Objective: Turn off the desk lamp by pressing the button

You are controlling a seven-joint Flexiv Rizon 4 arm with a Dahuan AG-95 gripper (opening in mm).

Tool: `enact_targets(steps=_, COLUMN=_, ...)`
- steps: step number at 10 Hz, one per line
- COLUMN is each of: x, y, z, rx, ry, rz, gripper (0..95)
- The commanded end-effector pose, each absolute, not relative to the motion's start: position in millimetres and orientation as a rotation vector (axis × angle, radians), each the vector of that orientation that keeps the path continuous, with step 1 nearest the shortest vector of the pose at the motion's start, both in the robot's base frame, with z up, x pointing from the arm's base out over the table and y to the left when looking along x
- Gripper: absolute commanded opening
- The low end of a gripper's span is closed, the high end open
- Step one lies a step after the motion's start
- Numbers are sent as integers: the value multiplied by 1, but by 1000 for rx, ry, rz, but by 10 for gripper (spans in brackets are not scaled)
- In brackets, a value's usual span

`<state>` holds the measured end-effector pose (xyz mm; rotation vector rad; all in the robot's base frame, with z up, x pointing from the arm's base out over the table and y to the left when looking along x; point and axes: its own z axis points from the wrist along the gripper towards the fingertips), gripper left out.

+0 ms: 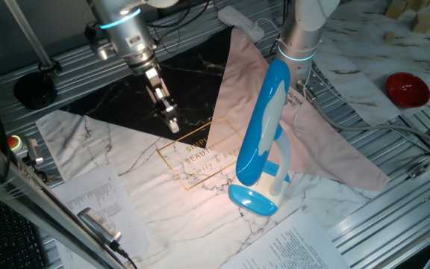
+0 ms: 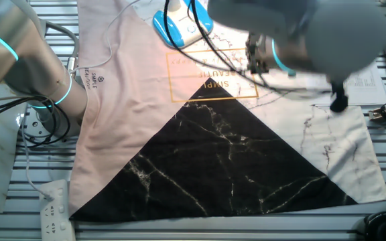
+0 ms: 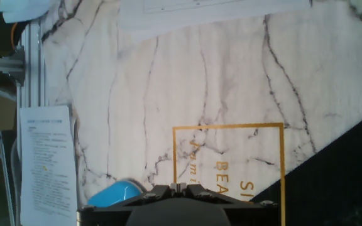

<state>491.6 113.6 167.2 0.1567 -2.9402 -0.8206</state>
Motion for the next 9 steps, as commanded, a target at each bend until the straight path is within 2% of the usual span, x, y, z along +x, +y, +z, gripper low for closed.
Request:
enact_targets(steps=1, x=490, y=143, z=160, rx=-3, ry=-2938, rz=-812, gripper=0)
enact_targets(steps=5, x=485, y=180, z=144, rx=-90, ry=-2932, rz=-945, gripper=0)
enact_targets(steps=9, x=483, y=178, z=143, rx=-126, ry=-2930, rz=-930, gripper=0)
